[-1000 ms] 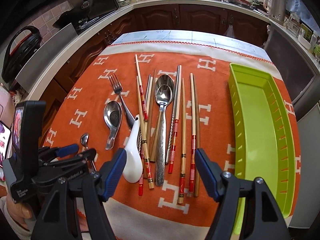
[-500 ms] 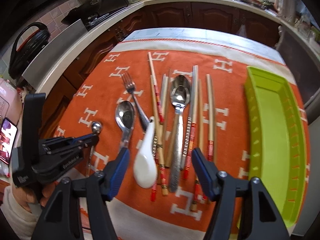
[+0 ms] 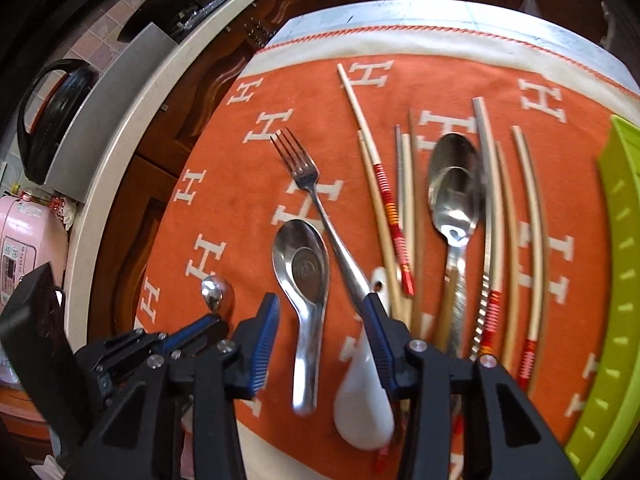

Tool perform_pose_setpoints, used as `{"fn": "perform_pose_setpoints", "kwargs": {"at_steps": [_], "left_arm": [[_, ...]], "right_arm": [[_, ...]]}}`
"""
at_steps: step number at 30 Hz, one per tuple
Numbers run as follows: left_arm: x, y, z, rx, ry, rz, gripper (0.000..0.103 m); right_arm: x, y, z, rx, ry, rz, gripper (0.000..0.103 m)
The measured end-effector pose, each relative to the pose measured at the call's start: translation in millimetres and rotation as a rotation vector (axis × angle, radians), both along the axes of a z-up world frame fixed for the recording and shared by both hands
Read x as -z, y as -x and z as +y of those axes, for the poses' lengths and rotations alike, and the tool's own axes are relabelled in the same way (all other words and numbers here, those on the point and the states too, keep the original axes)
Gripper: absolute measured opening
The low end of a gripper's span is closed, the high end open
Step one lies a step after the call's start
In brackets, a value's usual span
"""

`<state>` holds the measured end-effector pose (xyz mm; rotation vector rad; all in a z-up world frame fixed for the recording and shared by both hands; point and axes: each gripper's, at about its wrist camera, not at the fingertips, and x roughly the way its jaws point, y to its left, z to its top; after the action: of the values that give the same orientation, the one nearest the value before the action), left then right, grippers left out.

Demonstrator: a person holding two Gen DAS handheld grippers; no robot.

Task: Organize utensils
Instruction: 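Close the right tool on the large steel soup spoon's handle, then carry the teaspoon with the left tool while the right tool carries the soup spoon to the tray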

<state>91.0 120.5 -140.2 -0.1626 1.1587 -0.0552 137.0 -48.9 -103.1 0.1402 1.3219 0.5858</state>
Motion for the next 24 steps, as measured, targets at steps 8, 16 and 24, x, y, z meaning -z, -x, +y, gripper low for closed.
{"fn": "perform_pose_setpoints", "kwargs": {"at_steps": [8, 16, 24], "left_arm": [[-1.3, -1.7, 8.5, -0.003, 0.021, -0.004, 0.000], [-2.5, 1.5, 14.5, -0.010, 0.032, -0.010, 0.000], [-9.2, 5.9, 16.3, -0.011, 0.031, -0.026, 0.000]], "right_arm": [[11.1, -0.6, 22.2, -0.039, 0.057, 0.012, 0.041], [16.4, 6.3, 35.0, -0.081, 0.057, -0.029, 0.002], [9.1, 15.5, 32.5, -0.076, 0.038, -0.075, 0.000]]}}
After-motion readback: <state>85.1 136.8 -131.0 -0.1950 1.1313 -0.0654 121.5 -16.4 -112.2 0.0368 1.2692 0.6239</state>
